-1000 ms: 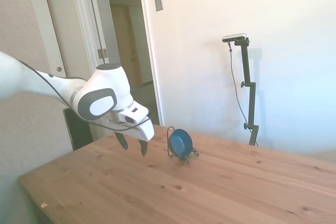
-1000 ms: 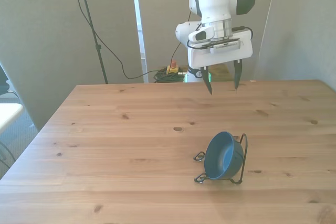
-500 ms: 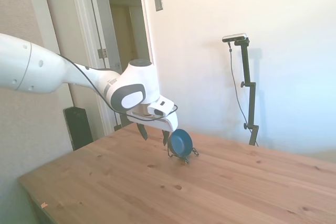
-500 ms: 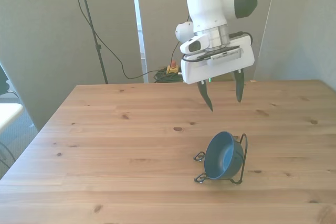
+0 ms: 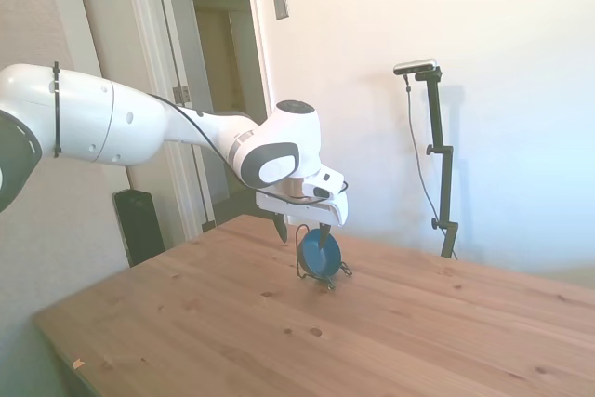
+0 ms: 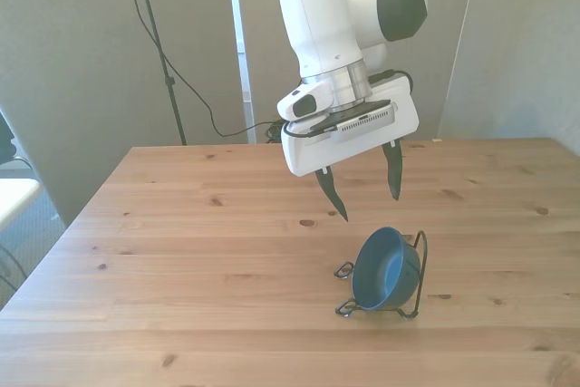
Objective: Unload the bowl
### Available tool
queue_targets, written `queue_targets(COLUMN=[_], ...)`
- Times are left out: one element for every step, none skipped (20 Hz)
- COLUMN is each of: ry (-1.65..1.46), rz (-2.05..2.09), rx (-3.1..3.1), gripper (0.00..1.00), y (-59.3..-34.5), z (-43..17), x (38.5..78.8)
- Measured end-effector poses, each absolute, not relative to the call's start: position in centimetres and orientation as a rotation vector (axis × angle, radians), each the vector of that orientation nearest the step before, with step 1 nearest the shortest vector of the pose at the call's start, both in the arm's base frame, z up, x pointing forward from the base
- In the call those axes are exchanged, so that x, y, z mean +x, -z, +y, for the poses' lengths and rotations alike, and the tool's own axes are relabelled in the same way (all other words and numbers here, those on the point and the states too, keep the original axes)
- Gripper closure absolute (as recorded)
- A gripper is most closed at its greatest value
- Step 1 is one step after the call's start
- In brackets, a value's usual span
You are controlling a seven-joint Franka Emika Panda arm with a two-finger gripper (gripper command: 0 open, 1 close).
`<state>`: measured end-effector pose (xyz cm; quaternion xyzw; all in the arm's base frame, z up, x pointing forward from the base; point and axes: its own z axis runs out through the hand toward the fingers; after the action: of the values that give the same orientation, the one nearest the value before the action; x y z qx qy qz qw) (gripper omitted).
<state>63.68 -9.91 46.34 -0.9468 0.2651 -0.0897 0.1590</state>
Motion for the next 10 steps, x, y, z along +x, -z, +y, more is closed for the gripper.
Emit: queue_targets(ry=[0.257, 0.257, 0.259, 0.263, 0.266, 0.268, 0.269, 0.269, 0.267, 0.263], rz=[0.758, 0.758, 0.757, 0.757, 0.756, 0.754, 0.75, 0.745, 0.739, 0.729], rx=[-2.706, -2.706, -2.706, -2.706, -2.706, -2.706, -2.706, -2.707, -2.71, -2.713], gripper=[0.0, 0.0, 0.0, 0.0, 0.0, 0.0, 0.0, 0.0, 0.0, 0.0], y=[-46.4, -46.4, -46.4, -46.4, -46.5, -46.5, -46.5, -46.3, -46.0, -45.7], z=[-9.9, -9.9, -9.9, -9.9, -9.9, -9.8, -9.7, -9.5, -9.4, -9.2], x=[63.7, 63.7, 63.7, 63.8, 63.8, 63.9, 64.1, 64.4, 64.7, 65.0])
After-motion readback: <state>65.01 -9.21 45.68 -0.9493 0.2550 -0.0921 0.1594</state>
